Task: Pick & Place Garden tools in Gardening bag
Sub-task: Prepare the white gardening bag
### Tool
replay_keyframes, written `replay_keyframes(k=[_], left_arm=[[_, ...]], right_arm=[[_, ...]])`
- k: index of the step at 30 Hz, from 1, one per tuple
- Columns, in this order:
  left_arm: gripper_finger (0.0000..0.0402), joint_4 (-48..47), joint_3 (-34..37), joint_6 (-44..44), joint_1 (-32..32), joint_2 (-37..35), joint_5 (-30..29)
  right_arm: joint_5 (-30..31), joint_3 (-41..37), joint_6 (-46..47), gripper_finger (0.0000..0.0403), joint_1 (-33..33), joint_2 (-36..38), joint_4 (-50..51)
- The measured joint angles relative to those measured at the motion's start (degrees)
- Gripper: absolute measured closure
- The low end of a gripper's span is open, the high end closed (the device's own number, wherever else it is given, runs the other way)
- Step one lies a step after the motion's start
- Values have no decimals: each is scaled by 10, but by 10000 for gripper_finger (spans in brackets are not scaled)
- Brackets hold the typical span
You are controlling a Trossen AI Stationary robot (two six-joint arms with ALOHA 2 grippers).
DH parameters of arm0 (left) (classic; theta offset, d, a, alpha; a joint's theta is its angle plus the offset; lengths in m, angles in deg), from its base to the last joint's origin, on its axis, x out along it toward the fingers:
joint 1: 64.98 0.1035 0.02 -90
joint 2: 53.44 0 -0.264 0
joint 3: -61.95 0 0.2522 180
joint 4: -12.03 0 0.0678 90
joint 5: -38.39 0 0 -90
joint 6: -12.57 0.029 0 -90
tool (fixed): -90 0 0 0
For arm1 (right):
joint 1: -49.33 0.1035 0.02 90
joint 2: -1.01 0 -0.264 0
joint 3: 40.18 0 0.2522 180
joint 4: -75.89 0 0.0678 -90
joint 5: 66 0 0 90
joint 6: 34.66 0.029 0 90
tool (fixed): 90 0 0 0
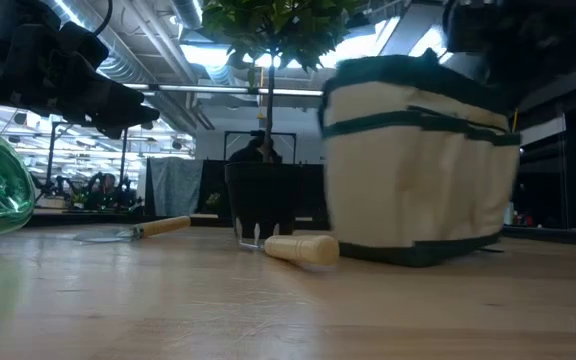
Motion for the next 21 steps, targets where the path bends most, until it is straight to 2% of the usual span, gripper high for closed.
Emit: replay_keyframes(k=[6,12,21], left_arm=[[178,0,0,0,0,0,0],[178,0,0,0,0,0,0],[178,0,0,0,0,0,0]], right_arm=[[18,0,25,401,17,42,83],[93,0,74,402,20,79,175],[215,0,115,402,19,129,238]])
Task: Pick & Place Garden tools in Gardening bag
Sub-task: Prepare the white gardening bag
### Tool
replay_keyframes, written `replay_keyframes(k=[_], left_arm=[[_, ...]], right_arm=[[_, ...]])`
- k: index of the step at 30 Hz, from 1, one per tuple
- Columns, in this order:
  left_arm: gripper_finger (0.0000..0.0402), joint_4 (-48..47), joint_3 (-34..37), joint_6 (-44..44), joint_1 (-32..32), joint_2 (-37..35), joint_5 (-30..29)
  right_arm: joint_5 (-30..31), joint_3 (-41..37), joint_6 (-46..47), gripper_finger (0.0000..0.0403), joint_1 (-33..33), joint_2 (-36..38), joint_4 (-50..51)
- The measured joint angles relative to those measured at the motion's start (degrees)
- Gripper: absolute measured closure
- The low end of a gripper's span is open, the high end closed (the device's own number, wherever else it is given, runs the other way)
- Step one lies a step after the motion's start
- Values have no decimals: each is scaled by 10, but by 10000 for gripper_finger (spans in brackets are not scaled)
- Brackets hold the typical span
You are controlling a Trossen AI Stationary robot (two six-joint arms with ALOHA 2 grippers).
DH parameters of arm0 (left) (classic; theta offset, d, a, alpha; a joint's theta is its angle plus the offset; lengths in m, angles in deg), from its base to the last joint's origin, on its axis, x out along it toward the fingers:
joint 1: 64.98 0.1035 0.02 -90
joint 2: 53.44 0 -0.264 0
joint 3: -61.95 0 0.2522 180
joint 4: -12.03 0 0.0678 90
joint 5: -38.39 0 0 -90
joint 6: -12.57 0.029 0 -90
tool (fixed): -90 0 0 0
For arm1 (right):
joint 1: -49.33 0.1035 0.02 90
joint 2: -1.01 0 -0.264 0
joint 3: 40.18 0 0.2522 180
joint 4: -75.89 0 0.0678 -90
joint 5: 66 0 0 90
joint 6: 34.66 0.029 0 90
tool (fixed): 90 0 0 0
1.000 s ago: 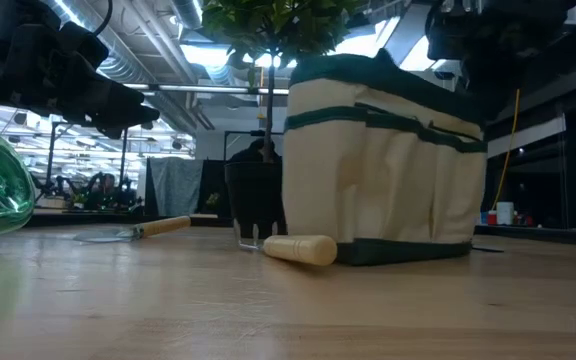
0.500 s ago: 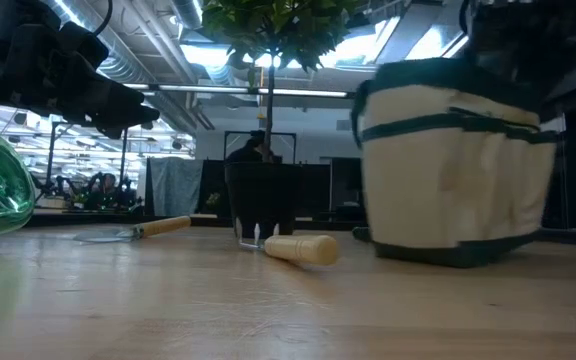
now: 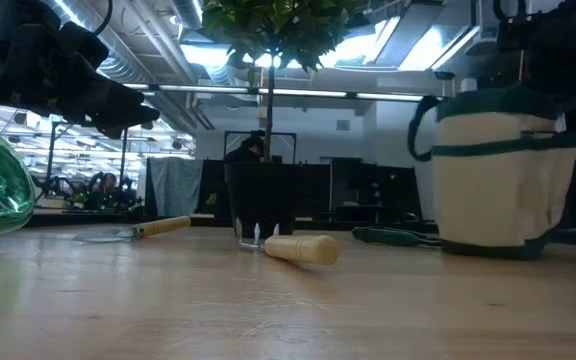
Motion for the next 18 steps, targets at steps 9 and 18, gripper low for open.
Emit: replay_keyframes(k=[9,18], left_arm=[[178,0,0,0,0,0,0],[178,0,0,0,0,0,0]], right_arm=[[93,0,-5,402,-1,-2,2],[98,0,-6,402,-8,-4,2]])
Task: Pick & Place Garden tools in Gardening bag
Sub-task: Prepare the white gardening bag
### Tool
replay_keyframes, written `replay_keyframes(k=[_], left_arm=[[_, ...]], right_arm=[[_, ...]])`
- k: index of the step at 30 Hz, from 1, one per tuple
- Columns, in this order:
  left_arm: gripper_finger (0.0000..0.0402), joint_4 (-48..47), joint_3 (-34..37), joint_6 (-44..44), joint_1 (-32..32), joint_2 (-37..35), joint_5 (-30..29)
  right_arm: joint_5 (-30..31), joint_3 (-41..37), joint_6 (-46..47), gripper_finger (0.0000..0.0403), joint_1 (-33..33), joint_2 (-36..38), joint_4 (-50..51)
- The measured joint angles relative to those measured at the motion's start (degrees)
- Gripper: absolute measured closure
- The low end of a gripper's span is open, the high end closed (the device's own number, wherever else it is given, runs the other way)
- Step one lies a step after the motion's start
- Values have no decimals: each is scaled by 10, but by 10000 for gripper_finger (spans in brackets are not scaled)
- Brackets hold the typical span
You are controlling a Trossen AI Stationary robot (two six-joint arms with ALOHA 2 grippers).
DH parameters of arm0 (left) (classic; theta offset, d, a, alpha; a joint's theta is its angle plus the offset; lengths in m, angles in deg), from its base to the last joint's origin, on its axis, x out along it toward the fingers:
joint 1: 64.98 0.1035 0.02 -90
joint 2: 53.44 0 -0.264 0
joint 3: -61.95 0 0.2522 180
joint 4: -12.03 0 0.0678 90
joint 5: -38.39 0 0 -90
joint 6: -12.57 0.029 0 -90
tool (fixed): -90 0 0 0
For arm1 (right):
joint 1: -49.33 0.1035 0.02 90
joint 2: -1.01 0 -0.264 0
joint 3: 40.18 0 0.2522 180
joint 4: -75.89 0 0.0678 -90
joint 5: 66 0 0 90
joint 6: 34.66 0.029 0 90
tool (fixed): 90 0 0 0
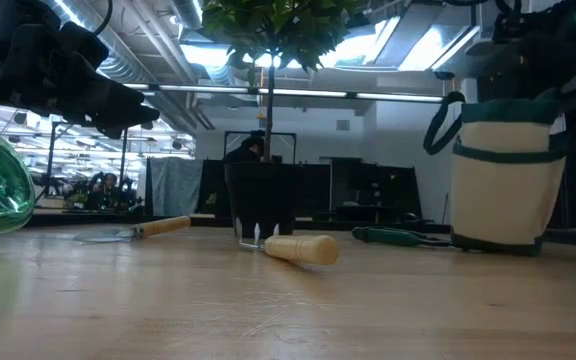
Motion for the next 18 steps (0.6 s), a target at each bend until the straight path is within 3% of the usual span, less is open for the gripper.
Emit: replay_keyframes(k=[18], left_arm=[[178,0,0,0,0,0,0]], right_arm=[[4,0,0,395,-59,-76,-22]])
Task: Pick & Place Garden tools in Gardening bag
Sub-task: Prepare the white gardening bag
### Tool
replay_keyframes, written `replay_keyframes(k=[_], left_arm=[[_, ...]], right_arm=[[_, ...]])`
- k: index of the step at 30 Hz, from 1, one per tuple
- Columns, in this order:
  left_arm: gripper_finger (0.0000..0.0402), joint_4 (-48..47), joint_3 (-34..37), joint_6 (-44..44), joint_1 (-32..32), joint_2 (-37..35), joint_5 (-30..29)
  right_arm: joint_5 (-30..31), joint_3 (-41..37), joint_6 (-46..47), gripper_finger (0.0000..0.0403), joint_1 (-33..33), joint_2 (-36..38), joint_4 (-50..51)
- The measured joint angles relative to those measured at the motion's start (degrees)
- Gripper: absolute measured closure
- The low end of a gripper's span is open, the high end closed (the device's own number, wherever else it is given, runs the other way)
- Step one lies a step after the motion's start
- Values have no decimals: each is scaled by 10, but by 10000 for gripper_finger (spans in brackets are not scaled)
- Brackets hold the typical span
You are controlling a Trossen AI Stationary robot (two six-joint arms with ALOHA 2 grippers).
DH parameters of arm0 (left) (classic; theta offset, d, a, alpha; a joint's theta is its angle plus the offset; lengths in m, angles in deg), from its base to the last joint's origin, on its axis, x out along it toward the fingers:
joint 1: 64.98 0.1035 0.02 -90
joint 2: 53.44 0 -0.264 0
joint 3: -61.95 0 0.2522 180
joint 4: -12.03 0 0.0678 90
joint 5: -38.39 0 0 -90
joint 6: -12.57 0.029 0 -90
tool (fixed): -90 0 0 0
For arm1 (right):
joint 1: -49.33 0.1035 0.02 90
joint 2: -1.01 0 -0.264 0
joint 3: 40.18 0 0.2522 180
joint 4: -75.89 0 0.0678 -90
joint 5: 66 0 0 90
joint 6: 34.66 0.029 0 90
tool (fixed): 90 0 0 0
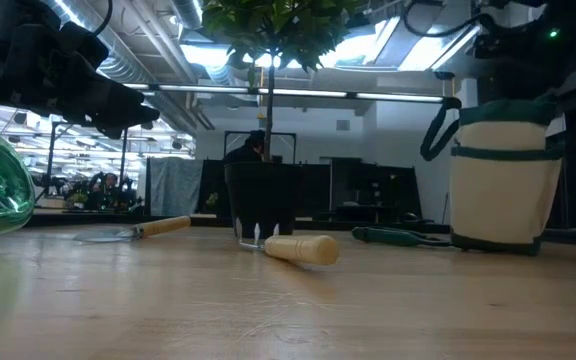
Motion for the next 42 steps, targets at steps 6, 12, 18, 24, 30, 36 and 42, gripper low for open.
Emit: replay_keyframes(k=[6,12,18,24,30,36,42], left_arm=[[178,0,0,0,0,0,0],[178,0,0,0,0,0,0],[178,0,0,0,0,0,0],[178,0,0,0,0,0,0],[178,0,0,0,0,0,0],[178,0,0,0,0,0,0],[178,0,0,0,0,0,0]], right_arm=[[-16,0,3,381,-5,-13,-16],[-68,0,20,340,-13,-11,-40],[-82,0,21,262,-17,-9,-56],[-101,0,36,186,-17,-9,-83],[-136,0,36,159,-16,-8,-134],[-172,0,1,160,-16,-12,-258],[-220,0,-37,160,-15,-35,-351]])
